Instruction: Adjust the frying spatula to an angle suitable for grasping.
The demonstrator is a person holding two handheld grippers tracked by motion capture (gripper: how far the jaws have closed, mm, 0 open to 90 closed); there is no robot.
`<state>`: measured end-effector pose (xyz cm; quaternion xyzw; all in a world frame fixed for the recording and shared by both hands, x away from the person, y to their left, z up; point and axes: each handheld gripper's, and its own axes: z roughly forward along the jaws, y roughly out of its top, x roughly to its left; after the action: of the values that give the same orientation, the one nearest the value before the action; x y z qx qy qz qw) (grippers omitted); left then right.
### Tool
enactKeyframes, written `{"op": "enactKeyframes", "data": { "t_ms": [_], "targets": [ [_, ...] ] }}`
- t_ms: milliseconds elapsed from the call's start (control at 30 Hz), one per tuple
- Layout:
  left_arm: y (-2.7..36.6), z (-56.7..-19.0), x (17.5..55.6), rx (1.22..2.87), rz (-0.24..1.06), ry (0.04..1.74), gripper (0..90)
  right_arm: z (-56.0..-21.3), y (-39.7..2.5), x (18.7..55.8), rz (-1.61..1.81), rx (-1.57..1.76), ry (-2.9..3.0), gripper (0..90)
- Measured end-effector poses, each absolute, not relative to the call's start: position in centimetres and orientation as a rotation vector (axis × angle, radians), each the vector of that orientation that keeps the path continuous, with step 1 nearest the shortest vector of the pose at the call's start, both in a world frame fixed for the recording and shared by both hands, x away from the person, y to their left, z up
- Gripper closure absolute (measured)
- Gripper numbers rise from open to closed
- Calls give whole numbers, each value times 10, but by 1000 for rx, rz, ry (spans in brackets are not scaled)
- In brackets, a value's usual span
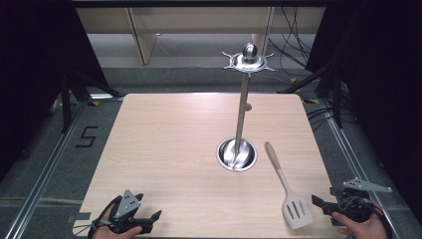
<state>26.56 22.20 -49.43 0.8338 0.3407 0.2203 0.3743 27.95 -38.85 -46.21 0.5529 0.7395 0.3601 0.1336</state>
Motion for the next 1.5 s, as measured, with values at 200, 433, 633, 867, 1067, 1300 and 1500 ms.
{"op": "enactKeyframes", "data": {
  "t_ms": [200, 433, 633, 867, 1067, 1300, 1500],
  "targets": [
    [219, -495, 262, 2099, 521, 929, 174, -462, -384, 284, 1054, 1566, 2140, 200],
    [220, -495, 263, 2116, 533, 920, 174, -459, -375, 291, 1038, 1565, 2161, 208],
    [220, -495, 264, 2123, 548, 902, 173, -451, -361, 303, 1030, 1528, 2199, 216],
    [217, -496, 261, 2095, 497, 954, 173, -442, -348, 318, 1009, 1471, 2240, 223],
    [219, -495, 262, 2116, 514, 925, 172, -437, -331, 333, 936, 1435, 2281, 236],
    [219, -496, 262, 2112, 511, 930, 172, -434, -316, 355, 923, 1396, 2325, 311],
    [221, -495, 264, 2126, 538, 898, 173, -433, -306, 380, 730, 1433, 2440, 371]
  ]
}}
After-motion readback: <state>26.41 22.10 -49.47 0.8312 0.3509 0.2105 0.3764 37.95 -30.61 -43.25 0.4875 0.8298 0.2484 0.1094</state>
